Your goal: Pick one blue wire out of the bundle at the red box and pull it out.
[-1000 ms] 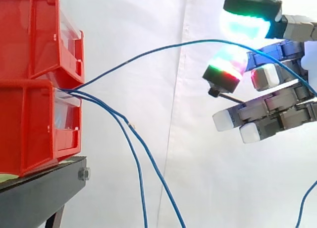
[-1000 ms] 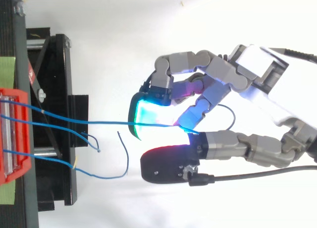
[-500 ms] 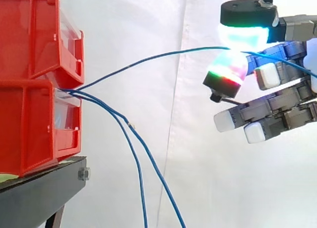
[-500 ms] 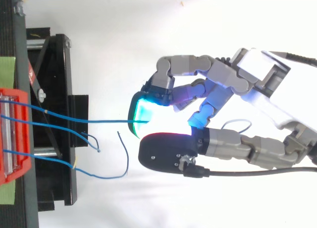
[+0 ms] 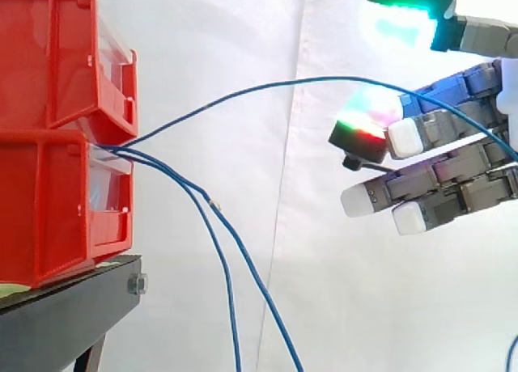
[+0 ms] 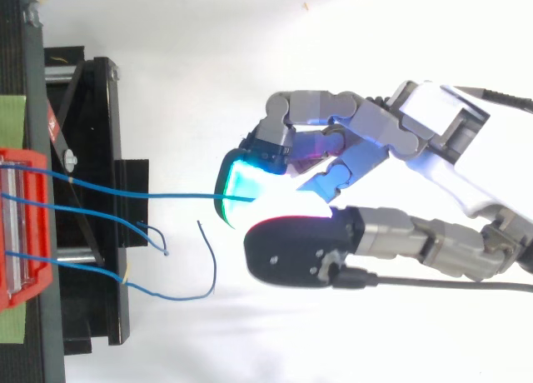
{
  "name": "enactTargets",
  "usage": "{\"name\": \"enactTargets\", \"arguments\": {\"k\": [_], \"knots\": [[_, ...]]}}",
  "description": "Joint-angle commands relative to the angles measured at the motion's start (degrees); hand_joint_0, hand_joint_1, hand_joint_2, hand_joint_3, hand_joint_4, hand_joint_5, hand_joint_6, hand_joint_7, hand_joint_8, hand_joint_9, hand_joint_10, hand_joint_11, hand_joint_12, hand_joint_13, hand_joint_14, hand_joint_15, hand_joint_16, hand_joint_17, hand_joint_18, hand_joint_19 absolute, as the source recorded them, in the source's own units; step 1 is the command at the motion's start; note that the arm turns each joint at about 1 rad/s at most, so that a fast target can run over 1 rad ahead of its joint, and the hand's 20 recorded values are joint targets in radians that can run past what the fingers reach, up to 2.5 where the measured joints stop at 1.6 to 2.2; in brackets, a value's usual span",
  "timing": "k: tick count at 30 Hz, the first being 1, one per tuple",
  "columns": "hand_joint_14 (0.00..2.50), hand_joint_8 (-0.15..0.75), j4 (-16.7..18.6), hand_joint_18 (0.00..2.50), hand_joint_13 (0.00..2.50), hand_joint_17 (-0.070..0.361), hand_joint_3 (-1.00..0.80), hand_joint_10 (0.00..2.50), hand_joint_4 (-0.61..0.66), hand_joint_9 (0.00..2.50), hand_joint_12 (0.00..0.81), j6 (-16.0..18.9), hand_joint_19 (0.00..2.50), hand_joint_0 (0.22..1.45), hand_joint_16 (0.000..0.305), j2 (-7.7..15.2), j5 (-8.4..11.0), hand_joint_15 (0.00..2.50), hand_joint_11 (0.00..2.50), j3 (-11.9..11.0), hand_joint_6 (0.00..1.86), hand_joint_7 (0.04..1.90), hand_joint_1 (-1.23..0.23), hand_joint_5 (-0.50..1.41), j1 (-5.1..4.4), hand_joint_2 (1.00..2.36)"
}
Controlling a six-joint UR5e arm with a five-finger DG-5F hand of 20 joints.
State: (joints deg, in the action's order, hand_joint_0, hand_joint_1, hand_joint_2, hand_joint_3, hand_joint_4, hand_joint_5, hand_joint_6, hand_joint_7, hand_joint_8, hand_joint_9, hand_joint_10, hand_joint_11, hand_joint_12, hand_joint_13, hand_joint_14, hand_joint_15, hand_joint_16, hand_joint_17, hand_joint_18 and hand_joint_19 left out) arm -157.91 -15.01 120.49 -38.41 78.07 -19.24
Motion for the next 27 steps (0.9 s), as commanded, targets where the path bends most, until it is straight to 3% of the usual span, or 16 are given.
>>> {"name": "enactTargets", "arguments": {"k": [1,5,12,16,23,27], "knots": [[0.01,0.170,0.0,0.63,0.66,0.097,-0.40,0.01,0.23,1.28,0.324,0.1,0.61,0.58,0.043,0.0,0.00,0.35,0.33,0.0,0.51,1.25,-0.36,0.03,-0.01,1.01],[0.01,0.178,0.0,0.69,0.72,0.099,-0.26,0.01,0.26,1.35,0.326,0.0,0.58,0.61,0.044,0.0,0.00,0.34,0.32,0.1,0.51,1.23,-0.54,0.04,-0.01,1.01],[0.01,0.217,0.0,0.67,0.71,0.107,-0.17,0.01,0.27,1.32,0.357,0.1,0.52,0.60,0.048,0.0,0.00,0.33,0.33,0.0,0.51,1.35,-0.70,0.04,-0.10,1.01],[0.01,0.221,0.0,0.66,0.70,0.105,-0.20,0.01,0.28,1.30,0.352,0.1,0.53,0.61,0.047,0.0,0.00,0.34,0.36,0.0,0.50,1.39,-0.73,0.04,-0.10,1.01],[0.01,0.214,0.1,0.62,0.70,0.090,-0.28,0.02,0.21,1.30,0.316,-0.1,0.58,0.59,0.040,0.0,0.09,0.37,0.41,0.0,0.50,1.45,-0.65,0.03,-0.10,1.01],[0.01,0.232,0.1,0.64,0.72,0.094,-0.25,0.02,0.21,1.29,0.330,-0.3,0.56,0.61,0.042,-0.1,0.53,0.36,0.45,0.0,0.50,1.59,-0.71,0.03,-0.10,1.01]]}}
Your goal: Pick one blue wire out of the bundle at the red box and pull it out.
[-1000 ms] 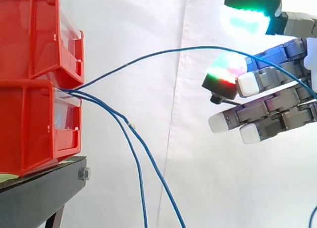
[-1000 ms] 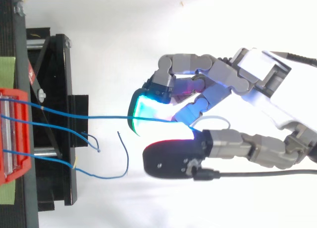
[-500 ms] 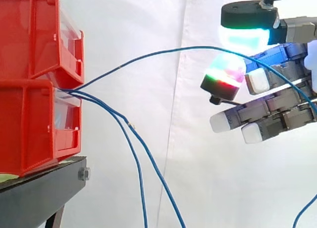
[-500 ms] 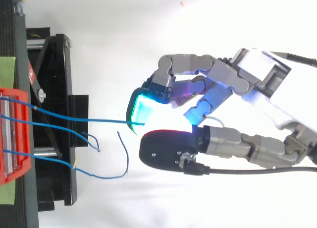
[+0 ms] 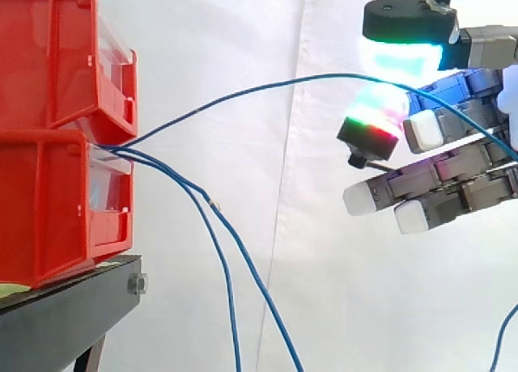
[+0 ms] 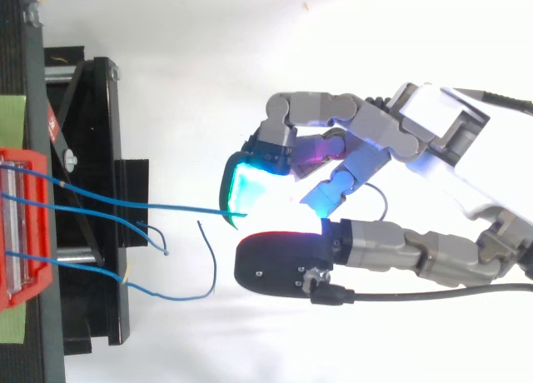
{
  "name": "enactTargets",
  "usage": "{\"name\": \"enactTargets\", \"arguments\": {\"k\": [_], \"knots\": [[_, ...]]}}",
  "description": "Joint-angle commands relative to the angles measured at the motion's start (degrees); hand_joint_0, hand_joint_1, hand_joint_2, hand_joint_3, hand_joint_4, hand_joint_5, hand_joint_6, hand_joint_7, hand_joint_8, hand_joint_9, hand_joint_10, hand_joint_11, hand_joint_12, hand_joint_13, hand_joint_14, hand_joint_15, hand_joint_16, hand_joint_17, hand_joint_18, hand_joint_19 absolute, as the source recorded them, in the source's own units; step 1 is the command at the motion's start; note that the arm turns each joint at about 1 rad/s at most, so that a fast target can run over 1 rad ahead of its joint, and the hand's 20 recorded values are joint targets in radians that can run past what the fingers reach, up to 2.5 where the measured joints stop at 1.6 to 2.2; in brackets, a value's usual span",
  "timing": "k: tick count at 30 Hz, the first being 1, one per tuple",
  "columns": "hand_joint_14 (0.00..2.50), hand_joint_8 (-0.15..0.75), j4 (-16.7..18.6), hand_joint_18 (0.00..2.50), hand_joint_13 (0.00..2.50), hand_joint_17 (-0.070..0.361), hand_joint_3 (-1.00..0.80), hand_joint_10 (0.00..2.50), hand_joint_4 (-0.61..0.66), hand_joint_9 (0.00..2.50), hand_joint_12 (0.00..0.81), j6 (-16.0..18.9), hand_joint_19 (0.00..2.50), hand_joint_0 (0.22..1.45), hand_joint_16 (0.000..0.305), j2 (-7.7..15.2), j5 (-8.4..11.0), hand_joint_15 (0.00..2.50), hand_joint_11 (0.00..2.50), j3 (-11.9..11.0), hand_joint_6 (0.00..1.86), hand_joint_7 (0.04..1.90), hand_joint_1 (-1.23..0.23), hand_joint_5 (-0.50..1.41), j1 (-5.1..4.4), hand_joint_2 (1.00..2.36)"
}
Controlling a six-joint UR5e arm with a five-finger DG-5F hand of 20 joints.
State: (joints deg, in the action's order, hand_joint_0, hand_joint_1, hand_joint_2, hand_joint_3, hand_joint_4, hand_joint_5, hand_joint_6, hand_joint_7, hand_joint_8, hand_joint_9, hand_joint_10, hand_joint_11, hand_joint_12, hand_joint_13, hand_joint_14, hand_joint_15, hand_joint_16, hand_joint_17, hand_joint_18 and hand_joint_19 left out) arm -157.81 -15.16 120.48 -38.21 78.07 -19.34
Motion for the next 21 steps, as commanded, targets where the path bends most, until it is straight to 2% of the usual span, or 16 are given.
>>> {"name": "enactTargets", "arguments": {"k": [1,3,8,21], "knots": [[0.01,0.229,0.0,0.65,0.72,0.094,-0.25,0.02,0.19,1.29,0.332,-0.1,0.55,0.61,0.042,0.0,0.33,0.37,0.47,0.0,0.51,1.60,-0.72,0.03,-0.09,1.01],[0.01,0.230,0.0,0.66,0.72,0.095,-0.23,0.02,0.16,1.31,0.338,-0.1,0.54,0.61,0.042,-0.1,0.42,0.38,0.54,0.0,0.61,1.43,-0.74,0.01,-0.17,1.01],[0.02,0.222,0.0,0.63,0.69,0.091,-0.21,0.02,0.12,1.32,0.333,0.0,0.53,0.61,0.041,0.0,0.42,0.40,0.67,0.0,0.66,1.40,-0.76,-0.01,-0.35,1.02],[0.02,0.215,-0.4,0.56,0.63,0.086,-0.19,0.03,0.12,1.30,0.321,-0.3,0.51,0.63,0.038,-0.1,0.16,0.40,0.70,0.0,0.70,1.32,-0.78,-0.01,-0.61,1.02]]}}
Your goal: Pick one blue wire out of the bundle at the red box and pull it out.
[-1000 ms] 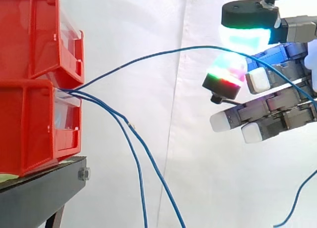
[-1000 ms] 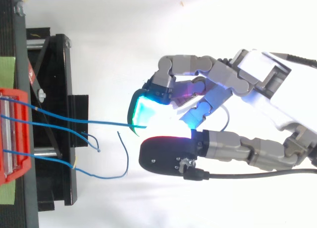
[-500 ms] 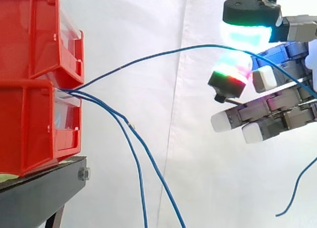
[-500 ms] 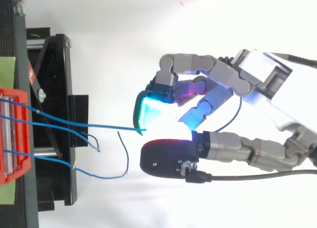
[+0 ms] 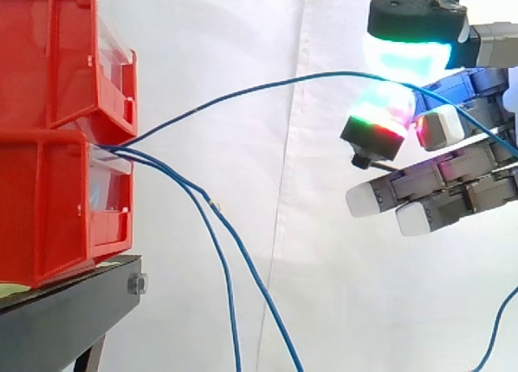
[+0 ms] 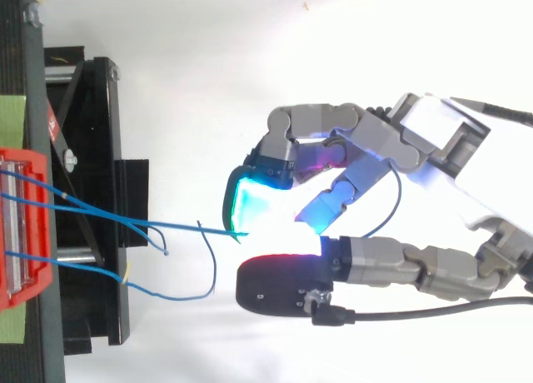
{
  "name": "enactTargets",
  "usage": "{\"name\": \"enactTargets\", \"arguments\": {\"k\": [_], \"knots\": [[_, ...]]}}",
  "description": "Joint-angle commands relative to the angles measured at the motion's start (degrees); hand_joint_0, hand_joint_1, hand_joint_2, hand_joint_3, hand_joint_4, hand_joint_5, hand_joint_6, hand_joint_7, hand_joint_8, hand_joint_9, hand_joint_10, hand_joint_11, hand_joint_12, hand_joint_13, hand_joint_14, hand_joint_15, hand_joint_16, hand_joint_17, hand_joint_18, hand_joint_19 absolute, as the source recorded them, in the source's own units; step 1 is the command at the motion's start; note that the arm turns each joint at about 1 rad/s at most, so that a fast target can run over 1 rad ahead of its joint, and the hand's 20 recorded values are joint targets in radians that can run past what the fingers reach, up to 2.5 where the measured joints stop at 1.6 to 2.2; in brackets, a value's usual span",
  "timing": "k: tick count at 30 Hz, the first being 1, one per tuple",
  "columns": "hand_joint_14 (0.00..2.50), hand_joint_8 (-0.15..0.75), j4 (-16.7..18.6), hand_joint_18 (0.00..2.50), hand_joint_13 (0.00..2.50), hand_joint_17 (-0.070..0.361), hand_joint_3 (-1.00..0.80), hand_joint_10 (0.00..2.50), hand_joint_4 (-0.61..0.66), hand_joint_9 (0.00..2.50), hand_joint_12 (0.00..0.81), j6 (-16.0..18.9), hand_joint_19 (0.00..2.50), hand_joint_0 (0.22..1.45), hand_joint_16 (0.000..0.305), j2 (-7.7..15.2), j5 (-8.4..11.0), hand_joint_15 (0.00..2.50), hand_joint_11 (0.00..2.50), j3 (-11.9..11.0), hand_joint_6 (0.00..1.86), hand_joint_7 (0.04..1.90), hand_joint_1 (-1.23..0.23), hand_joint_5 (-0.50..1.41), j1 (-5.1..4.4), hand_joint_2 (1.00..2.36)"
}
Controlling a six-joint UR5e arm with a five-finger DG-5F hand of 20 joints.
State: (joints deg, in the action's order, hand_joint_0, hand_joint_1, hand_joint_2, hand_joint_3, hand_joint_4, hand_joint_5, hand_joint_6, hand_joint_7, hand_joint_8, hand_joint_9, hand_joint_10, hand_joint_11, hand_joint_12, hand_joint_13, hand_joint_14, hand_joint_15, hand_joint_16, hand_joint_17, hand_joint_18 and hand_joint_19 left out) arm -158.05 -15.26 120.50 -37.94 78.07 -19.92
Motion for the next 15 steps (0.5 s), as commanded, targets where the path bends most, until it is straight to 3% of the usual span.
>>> {"name": "enactTargets", "arguments": {"k": [1,10,15], "knots": [[0.02,0.220,-0.3,0.56,0.63,0.086,-0.19,0.02,0.11,1.30,0.320,-0.5,0.51,0.63,0.038,0.0,-0.12,0.40,0.70,0.1,0.70,1.33,-0.78,-0.01,-0.03,1.02],[0.02,0.221,-0.6,0.55,0.62,0.089,-0.20,0.02,0.10,1.26,0.325,-0.7,0.51,0.64,0.040,0.0,-0.12,0.40,0.70,0.0,0.71,1.32,-0.77,-0.01,-0.03,1.02],[0.02,0.229,-0.6,0.56,0.59,0.095,-0.24,0.02,0.11,1.17,0.341,-0.7,0.49,0.64,0.042,-0.1,-0.12,0.41,0.70,0.0,0.76,1.22,-0.71,-0.04,-0.03,1.02]]}}
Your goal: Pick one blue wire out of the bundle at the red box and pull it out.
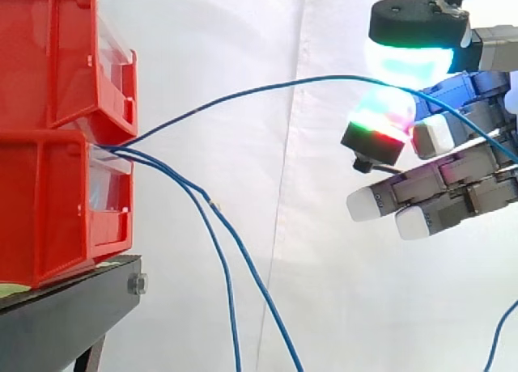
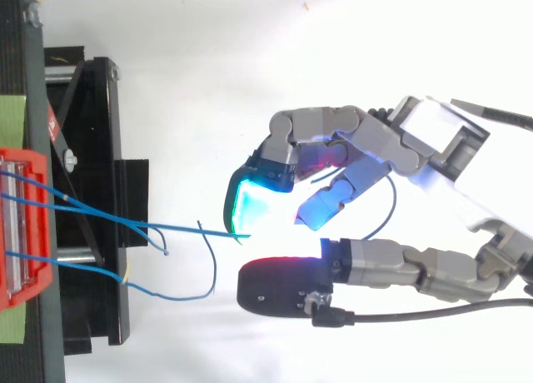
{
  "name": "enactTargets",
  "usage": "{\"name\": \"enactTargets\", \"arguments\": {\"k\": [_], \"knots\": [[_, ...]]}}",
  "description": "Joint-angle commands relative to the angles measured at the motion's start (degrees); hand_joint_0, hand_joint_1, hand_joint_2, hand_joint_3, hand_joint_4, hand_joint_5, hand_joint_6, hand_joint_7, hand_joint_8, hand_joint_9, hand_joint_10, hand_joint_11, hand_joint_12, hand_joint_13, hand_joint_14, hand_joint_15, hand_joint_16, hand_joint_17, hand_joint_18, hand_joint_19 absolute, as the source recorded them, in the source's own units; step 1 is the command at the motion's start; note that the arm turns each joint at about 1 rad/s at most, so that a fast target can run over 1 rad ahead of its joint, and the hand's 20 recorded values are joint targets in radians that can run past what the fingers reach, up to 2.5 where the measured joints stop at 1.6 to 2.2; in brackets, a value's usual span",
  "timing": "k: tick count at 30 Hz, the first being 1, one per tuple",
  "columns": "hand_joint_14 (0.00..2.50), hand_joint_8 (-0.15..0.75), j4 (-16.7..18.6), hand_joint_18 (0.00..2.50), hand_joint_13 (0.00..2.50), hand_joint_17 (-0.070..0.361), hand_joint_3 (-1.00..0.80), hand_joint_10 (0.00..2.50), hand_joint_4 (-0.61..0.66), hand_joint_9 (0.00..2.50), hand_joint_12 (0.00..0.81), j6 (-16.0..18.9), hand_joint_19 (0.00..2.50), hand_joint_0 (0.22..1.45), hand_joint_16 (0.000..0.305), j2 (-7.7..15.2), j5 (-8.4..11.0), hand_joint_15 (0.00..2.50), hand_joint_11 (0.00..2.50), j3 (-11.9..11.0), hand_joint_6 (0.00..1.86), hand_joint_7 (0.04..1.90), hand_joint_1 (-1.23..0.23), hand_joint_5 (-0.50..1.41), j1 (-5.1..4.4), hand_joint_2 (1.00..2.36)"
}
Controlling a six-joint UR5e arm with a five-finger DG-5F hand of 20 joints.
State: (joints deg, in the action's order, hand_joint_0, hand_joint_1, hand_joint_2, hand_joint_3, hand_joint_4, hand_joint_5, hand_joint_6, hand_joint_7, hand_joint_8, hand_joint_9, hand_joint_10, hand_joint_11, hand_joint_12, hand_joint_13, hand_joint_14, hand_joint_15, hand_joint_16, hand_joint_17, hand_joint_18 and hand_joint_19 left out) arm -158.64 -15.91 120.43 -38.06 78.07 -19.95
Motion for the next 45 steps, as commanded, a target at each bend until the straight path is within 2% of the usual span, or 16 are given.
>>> {"name": "enactTargets", "arguments": {"k": [1,12,20,29,45], "knots": [[0.02,0.231,0.0,0.56,0.59,0.095,-0.24,0.02,0.11,1.17,0.341,0.0,0.49,0.64,0.042,0.1,0.00,0.41,0.70,0.0,0.76,1.21,-0.71,-0.04,0.00,1.02],[0.02,0.240,0.0,0.53,0.56,0.099,-0.32,0.02,0.11,1.08,0.354,0.0,0.46,0.65,0.044,0.0,0.00,0.41,0.71,0.1,0.81,1.14,-0.61,-0.07,0.00,1.01],[0.02,0.238,0.0,0.52,0.56,0.099,-0.32,0.02,0.11,1.08,0.354,0.0,0.45,0.66,0.044,0.0,0.00,0.41,0.72,0.0,0.81,1.12,-0.61,-0.07,0.00,1.01],[0.02,0.237,0.0,0.50,0.55,0.098,-0.27,0.02,0.09,1.06,0.351,0.0,0.46,0.65,0.043,0.1,0.00,0.41,0.73,0.1,0.81,1.11,-0.67,-0.07,0.00,1.02],[0.02,0.205,0.0,0.49,0.55,0.096,-0.26,0.02,0.13,1.07,0.346,0.0,0.47,0.65,0.043,0.1,0.00,0.41,0.74,0.1,0.81,1.17,-0.72,-0.07,0.00,1.02]]}}
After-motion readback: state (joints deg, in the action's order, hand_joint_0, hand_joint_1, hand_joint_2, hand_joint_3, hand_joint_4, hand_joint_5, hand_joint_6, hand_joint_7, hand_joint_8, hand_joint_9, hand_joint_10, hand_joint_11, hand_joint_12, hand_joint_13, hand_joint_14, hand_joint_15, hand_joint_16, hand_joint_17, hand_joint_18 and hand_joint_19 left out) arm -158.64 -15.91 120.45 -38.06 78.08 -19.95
